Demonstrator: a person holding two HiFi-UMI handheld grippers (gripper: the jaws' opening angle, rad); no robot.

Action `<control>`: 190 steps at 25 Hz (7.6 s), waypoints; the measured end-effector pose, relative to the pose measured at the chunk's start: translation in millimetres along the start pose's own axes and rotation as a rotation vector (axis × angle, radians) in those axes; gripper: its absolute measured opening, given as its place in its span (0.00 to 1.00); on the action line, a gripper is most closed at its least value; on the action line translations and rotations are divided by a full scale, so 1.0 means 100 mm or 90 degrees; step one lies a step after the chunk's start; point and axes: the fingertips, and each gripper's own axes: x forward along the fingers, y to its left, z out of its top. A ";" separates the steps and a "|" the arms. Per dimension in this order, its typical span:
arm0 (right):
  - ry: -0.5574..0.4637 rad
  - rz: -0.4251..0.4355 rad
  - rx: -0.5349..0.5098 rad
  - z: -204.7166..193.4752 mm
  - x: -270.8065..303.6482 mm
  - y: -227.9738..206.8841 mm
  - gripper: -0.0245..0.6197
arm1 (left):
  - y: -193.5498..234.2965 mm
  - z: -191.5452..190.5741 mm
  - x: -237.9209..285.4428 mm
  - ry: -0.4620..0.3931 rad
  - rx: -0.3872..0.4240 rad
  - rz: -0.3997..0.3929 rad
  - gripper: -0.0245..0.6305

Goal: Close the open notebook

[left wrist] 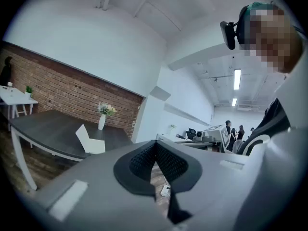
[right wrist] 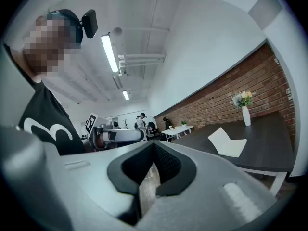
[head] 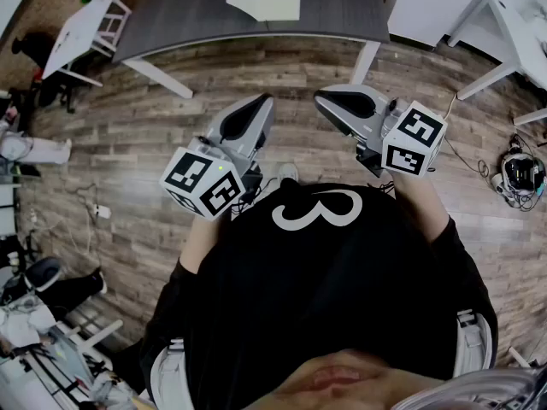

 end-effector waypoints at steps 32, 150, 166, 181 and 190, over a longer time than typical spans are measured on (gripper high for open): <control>-0.011 -0.043 0.055 0.29 0.71 -1.42 0.04 | 1.34 0.26 0.94 -0.003 -0.021 -0.021 0.06; 0.077 -0.276 0.248 -0.41 1.40 -4.96 0.04 | 4.48 -0.72 3.40 0.199 -0.061 -0.057 0.06; 0.065 -0.296 0.275 -0.52 1.24 -4.90 0.04 | 4.29 -1.11 3.70 0.282 -0.042 -0.058 0.06; 0.066 -0.316 0.296 -0.67 1.17 -5.01 0.04 | 4.27 -1.51 3.88 0.357 -0.002 -0.058 0.06; 0.061 -0.317 0.305 -0.70 1.16 -5.02 0.04 | 4.27 -1.63 3.92 0.414 0.027 -0.030 0.06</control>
